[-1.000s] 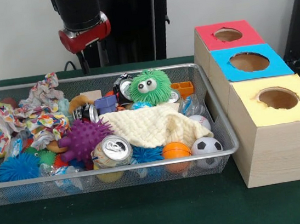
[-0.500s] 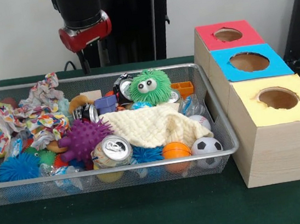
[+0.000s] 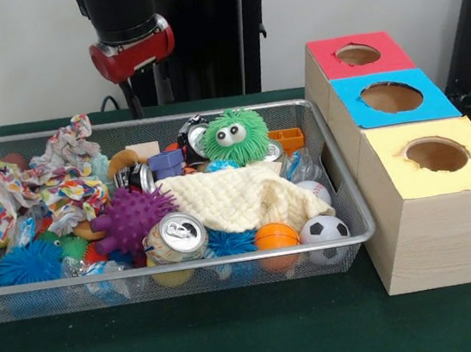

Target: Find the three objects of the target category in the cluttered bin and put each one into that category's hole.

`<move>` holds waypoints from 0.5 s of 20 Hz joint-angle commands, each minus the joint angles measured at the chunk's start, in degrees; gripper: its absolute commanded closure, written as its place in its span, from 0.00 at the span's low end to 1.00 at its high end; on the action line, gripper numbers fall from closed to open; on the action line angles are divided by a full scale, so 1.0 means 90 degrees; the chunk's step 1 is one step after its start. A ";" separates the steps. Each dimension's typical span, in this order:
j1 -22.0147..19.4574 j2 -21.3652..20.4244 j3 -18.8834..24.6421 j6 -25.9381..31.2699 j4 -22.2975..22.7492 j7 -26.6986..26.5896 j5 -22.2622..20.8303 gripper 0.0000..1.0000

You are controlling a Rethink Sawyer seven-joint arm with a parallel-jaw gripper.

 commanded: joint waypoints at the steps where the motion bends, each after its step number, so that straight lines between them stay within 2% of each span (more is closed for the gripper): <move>1: -0.0206 0.0265 0.0891 -0.0086 -0.0303 -0.1451 -0.0444 0.00; 10: 0.0020 0.0896 0.0623 -0.0301 -0.0652 -0.1007 -0.0951 0.00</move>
